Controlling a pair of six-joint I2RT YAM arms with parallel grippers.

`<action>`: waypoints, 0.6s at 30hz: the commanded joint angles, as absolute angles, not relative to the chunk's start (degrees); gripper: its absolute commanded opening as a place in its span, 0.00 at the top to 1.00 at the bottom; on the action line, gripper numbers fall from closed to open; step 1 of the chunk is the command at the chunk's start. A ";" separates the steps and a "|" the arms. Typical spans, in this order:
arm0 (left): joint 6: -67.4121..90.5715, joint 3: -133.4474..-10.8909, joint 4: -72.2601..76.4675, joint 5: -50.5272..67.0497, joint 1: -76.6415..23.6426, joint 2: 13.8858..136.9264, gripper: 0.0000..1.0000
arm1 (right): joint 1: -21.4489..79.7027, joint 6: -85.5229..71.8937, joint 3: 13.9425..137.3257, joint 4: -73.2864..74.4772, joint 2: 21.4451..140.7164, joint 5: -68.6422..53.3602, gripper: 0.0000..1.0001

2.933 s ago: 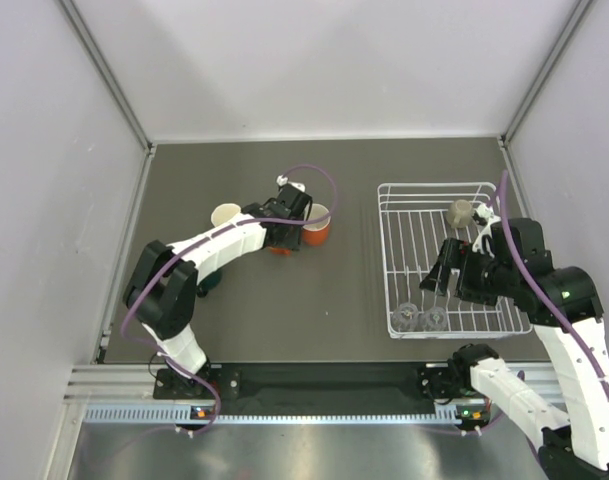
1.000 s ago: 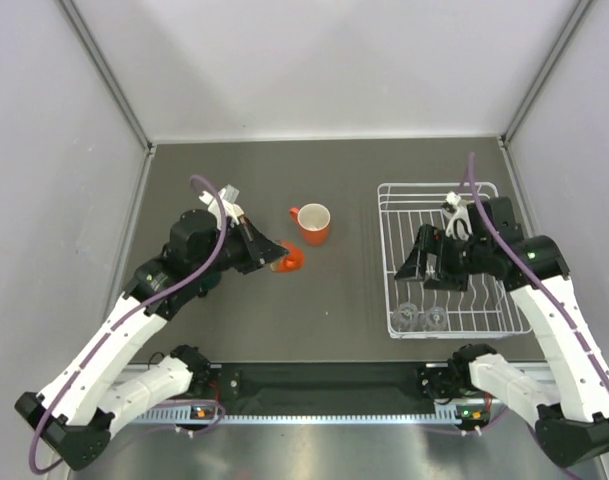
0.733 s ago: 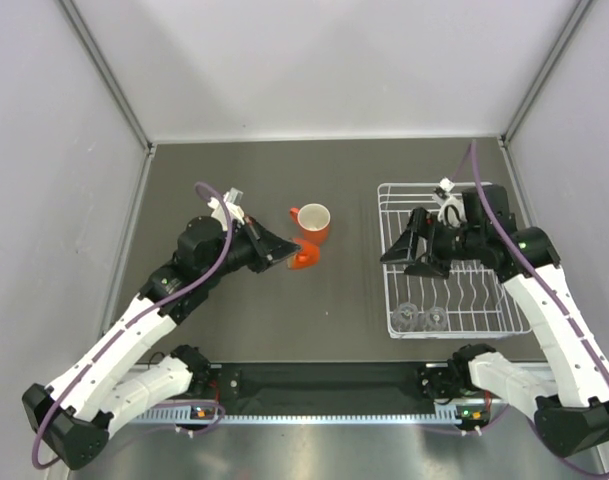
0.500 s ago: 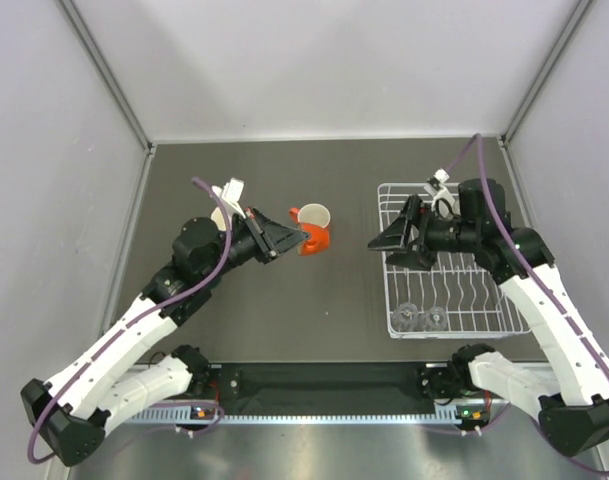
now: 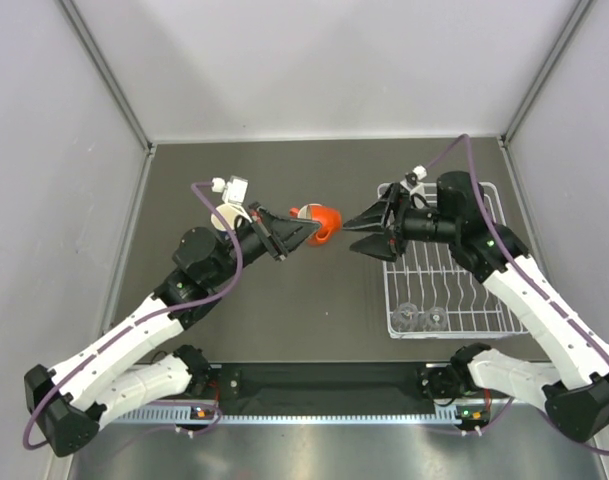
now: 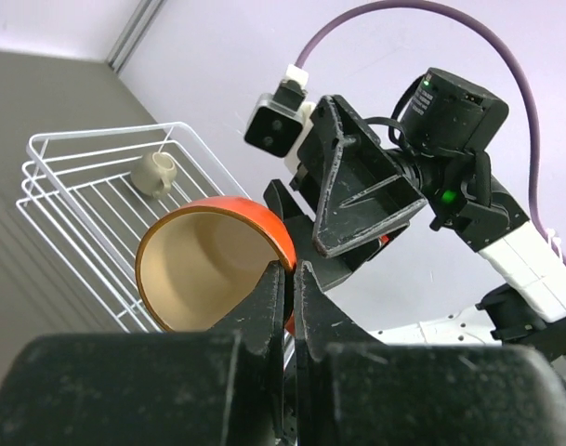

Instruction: Load the cups into the dish rack

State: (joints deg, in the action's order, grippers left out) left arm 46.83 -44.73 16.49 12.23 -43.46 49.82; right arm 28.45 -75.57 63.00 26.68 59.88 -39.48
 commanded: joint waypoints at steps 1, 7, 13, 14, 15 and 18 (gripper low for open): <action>43.42 -45.00 26.71 10.29 -45.17 50.36 1.00 | 31.02 -83.39 64.17 19.08 60.20 -37.36 0.40; 41.84 -44.83 27.77 8.26 -47.37 51.41 1.00 | 33.40 -86.48 61.79 14.86 60.73 -36.65 0.43; 41.49 -44.03 28.74 6.51 -48.25 51.24 1.00 | 35.24 -87.36 61.61 14.33 61.61 -35.95 0.53; 41.31 -44.03 28.91 5.89 -48.43 51.33 1.00 | 35.51 -87.62 61.44 14.15 61.61 -35.77 0.54; 41.22 -44.03 28.92 5.63 -48.60 51.24 1.00 | 36.03 -88.06 61.35 13.45 61.70 -35.42 0.55; 41.40 -43.60 29.97 4.84 -48.87 51.42 1.00 | 37.00 -88.94 61.17 12.40 62.14 -34.98 0.57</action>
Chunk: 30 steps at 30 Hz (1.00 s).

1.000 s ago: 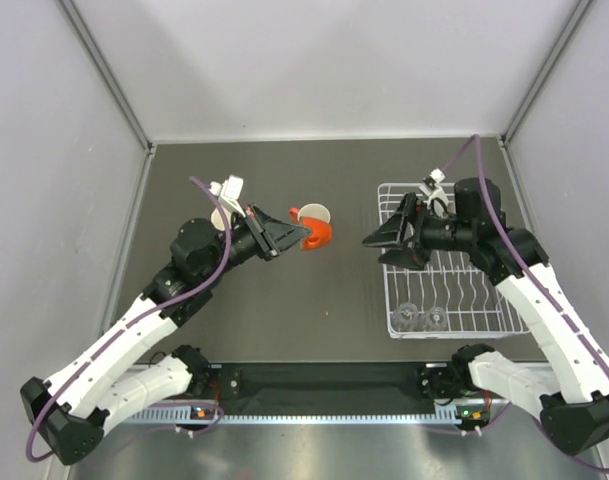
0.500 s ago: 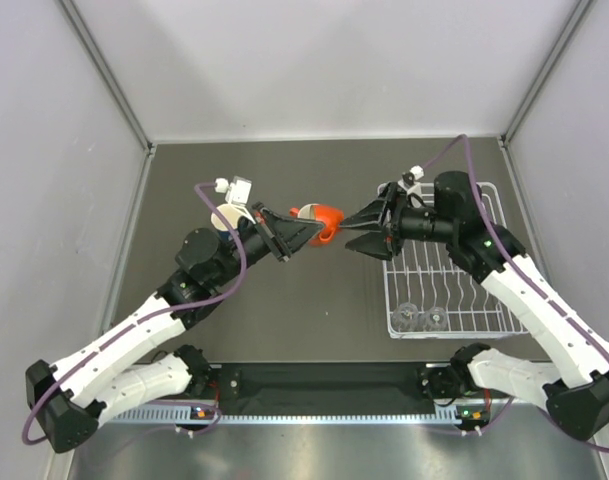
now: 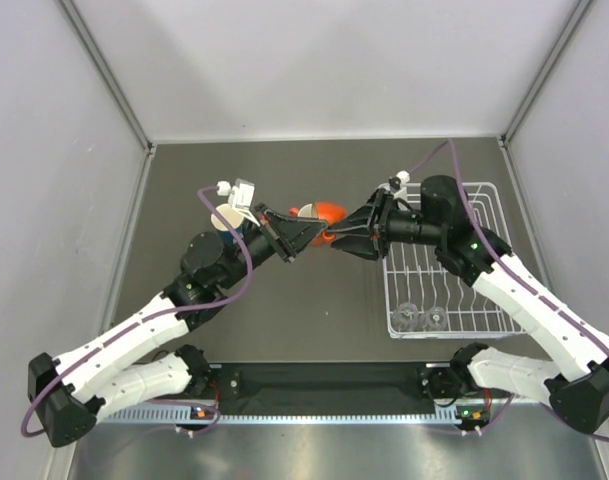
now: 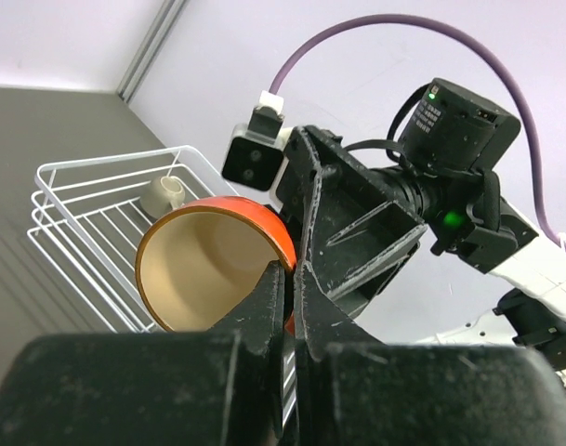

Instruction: Load the cups into the dish rack

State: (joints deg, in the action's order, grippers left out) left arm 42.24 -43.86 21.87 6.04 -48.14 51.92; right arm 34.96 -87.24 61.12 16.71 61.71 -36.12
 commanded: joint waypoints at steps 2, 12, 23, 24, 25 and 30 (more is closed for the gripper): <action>42.01 -42.98 31.55 4.22 -49.13 51.33 1.00 | 37.53 -89.30 61.00 12.04 62.49 -34.37 0.60; 43.95 -41.05 35.33 4.83 -50.27 52.03 1.00 | 38.76 -93.16 57.75 8.00 61.53 -31.64 0.85; 45.70 -39.81 30.43 4.93 -51.15 49.66 0.92 | 38.76 -94.92 50.19 0.35 57.13 -29.80 1.00; 45.79 -39.99 27.97 4.31 -51.15 49.31 0.76 | 38.59 -95.01 49.49 0.44 56.61 -29.62 1.00; 45.88 -40.08 26.64 3.70 -51.07 48.96 0.66 | 38.58 -95.01 49.22 0.44 56.51 -29.62 1.00; 45.79 -39.64 21.63 -1.47 -50.98 45.36 0.39 | 38.32 -95.27 47.55 0.44 55.20 -29.71 1.00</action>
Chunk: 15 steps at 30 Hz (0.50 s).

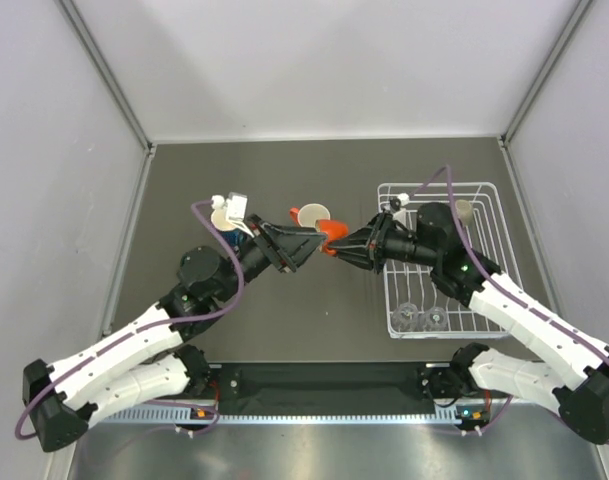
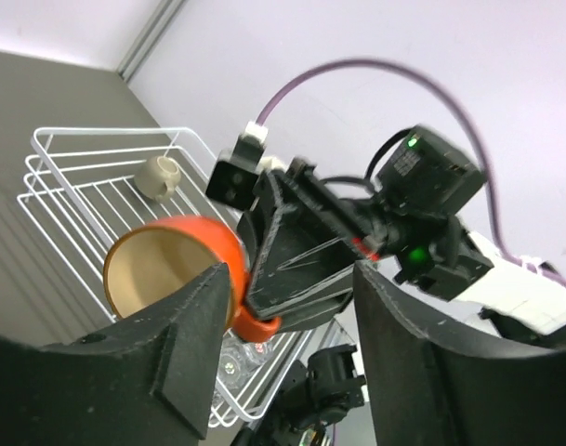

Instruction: Load the cups into the dish rack

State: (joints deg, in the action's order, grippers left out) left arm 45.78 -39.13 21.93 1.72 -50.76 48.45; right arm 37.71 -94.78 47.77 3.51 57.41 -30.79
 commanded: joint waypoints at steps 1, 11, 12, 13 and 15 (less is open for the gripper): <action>45.79 -39.55 20.58 -2.36 -50.98 44.39 0.37 | 38.23 -95.27 47.37 0.44 54.93 -29.53 1.00; 48.59 -40.77 -2.31 -19.76 -50.98 34.98 0.23 | 29.01 -75.44 53.76 23.61 55.89 -28.75 1.00; 51.21 -41.74 -5.59 -22.99 -50.98 34.81 0.23 | 28.13 -72.54 55.18 26.86 56.51 -27.61 1.00; 52.55 -42.79 -8.84 -24.25 -51.06 34.89 0.23 | 26.56 -66.42 56.67 34.38 57.30 -24.20 1.00; 55.10 -46.13 -17.90 -25.83 -50.98 35.50 0.23 | 25.23 -60.85 61.07 41.45 60.02 -19.36 1.00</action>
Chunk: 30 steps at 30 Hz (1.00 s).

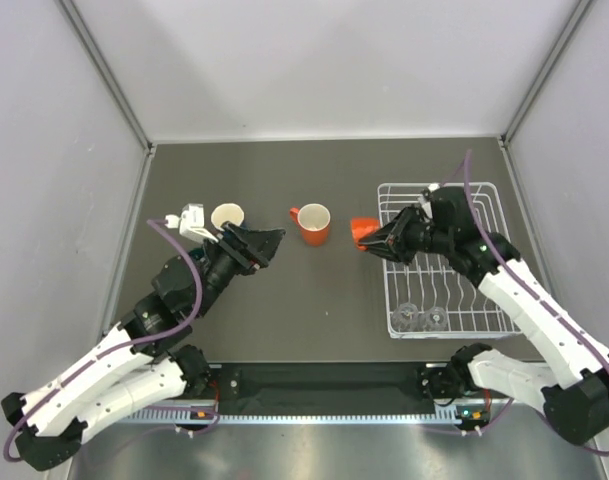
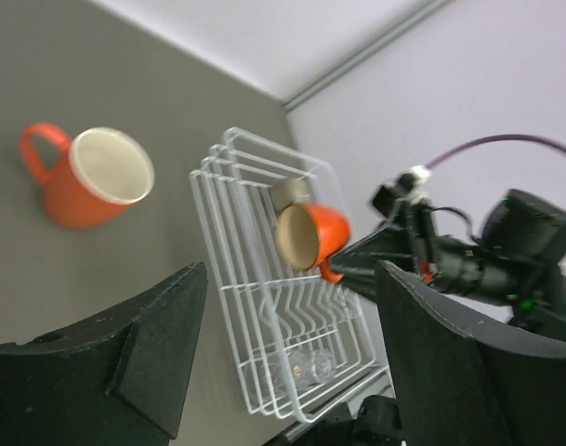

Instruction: Load the cups into the dish rack

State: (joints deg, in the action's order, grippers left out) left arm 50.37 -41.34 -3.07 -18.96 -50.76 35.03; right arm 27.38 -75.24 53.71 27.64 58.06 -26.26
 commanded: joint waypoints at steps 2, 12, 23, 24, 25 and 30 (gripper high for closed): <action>55.46 -49.37 -22.74 -25.67 -50.98 37.00 0.23 | 23.47 -55.12 64.14 48.82 62.21 -11.54 1.00; 52.21 -57.74 -39.81 -22.32 -51.06 43.15 0.23 | 17.41 -45.97 70.66 59.76 74.70 20.29 1.00; 44.49 -58.53 -37.62 -26.02 -50.98 44.99 0.23 | 6.68 -45.35 67.06 53.70 83.22 29.17 1.00; 43.60 -58.97 -37.44 -25.75 -50.98 46.22 0.23 | 6.16 -45.44 66.80 53.61 83.41 29.44 1.00; 41.68 -59.84 -37.35 -25.49 -50.98 46.93 0.23 | 5.80 -45.44 65.93 52.92 83.76 29.36 1.00; 36.92 -63.19 -38.32 -23.82 -50.98 51.14 0.23 | 4.92 -46.05 63.20 49.84 85.69 30.93 1.00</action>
State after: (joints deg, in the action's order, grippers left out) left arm 42.33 -59.83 -39.05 -24.27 -50.78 49.69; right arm 6.02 -46.09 63.59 53.71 85.08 26.92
